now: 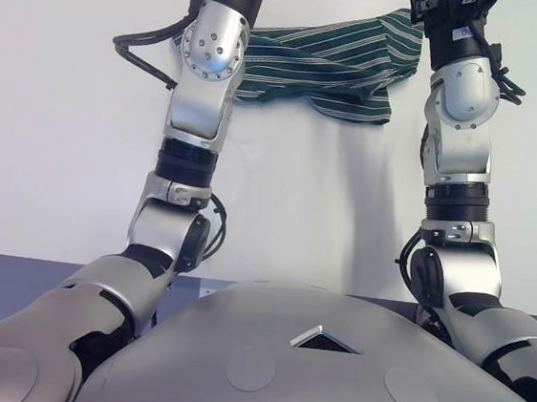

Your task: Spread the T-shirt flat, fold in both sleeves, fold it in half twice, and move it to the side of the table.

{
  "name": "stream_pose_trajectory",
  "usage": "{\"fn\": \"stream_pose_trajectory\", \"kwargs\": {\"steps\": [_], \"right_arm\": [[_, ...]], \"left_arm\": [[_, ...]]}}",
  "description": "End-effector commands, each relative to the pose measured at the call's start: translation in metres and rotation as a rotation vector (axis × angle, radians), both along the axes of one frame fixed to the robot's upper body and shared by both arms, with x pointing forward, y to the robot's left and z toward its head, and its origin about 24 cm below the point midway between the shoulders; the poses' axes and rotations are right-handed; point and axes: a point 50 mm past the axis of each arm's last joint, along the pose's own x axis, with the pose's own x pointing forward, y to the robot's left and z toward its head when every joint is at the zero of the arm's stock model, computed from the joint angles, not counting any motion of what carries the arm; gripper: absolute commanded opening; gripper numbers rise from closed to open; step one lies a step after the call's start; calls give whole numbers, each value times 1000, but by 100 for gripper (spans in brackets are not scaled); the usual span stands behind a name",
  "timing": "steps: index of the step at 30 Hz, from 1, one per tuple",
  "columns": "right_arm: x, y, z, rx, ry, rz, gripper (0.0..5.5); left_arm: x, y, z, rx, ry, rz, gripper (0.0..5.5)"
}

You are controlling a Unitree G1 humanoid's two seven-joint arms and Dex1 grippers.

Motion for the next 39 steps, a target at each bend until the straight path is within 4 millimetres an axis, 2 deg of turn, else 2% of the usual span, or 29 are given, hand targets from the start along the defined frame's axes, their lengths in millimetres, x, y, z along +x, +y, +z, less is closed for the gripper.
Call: {"fn": "stream_pose_trajectory", "kwargs": {"steps": [1,3,5,7,9,13,16,22,26,35,39], "right_arm": [[-6,-7,1,-15,7,-10,295],[-12,-13,-4,-21,29,-31,295],[-16,-10,-7,-20,43,-24,295],[-18,-4,-5,-21,47,-3,295],[-17,-4,-5,-27,52,3,295],[-15,-5,-2,-40,55,14,295],[-14,-5,-2,-42,57,19,295],[-13,-6,-2,-37,55,4,295],[-13,-4,-2,-40,50,8,295],[-13,-4,-1,-42,48,3,295],[-13,-5,-1,-42,47,1,295]], "left_arm": [[-44,10,-35,391,44,-224,400],[-75,12,-65,578,131,-386,400],[-96,20,-91,733,202,-453,400],[-100,25,-106,860,211,-430,400],[-92,28,-115,963,177,-354,400],[-76,41,-117,1076,105,-164,400],[-72,47,-118,1109,82,-107,400],[-68,49,-112,1097,15,-54,400],[-68,41,-105,1045,-40,-73,400],[-68,42,-104,981,-49,-57,400],[-67,43,-102,971,-56,-53,332]]}}
